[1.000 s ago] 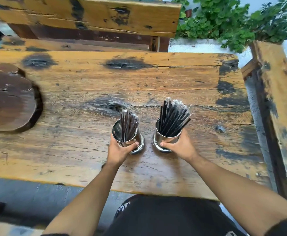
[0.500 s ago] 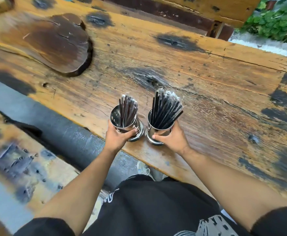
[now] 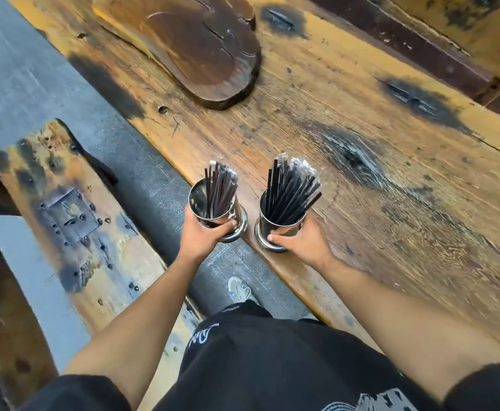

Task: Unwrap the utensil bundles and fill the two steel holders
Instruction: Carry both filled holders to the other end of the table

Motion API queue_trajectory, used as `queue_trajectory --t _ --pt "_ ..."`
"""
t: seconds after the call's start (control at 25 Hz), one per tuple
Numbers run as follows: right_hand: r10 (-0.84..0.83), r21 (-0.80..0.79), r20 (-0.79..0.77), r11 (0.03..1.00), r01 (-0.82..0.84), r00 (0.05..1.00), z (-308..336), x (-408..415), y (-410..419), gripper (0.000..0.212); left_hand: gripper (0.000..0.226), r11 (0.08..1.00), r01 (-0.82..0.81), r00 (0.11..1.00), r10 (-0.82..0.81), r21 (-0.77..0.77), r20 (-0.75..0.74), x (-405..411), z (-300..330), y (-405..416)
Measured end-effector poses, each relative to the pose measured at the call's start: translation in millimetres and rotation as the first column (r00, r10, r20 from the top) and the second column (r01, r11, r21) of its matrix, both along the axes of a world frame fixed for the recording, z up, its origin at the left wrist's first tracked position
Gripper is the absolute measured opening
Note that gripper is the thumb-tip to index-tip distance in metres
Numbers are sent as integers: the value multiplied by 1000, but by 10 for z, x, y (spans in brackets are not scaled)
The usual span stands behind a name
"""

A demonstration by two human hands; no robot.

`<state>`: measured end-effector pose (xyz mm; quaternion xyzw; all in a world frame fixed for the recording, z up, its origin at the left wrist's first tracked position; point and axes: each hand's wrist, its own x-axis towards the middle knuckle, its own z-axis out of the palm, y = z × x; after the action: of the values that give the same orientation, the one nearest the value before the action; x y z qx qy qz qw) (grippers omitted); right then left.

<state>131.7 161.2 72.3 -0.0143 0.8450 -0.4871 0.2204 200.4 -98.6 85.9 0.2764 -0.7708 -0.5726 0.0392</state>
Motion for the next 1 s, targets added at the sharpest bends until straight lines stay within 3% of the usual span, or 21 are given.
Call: queue_trajectory --t 0.28,0.64,1.0 --pt "113 30 -8 993 -113 994 77 -373 -1335 94 92 994 -107 993 107 2 48 7 -133 -1267" --pt "204 9 18 979 -205 979 39 -919 -2576 95 94 971 -233 972 229 57 58 -216 -187 -2148" --pt "171 11 6 985 -171 985 -94 -1715 -3431 79 91 983 -186 979 185 -1 88 -1149 -82 -3015"
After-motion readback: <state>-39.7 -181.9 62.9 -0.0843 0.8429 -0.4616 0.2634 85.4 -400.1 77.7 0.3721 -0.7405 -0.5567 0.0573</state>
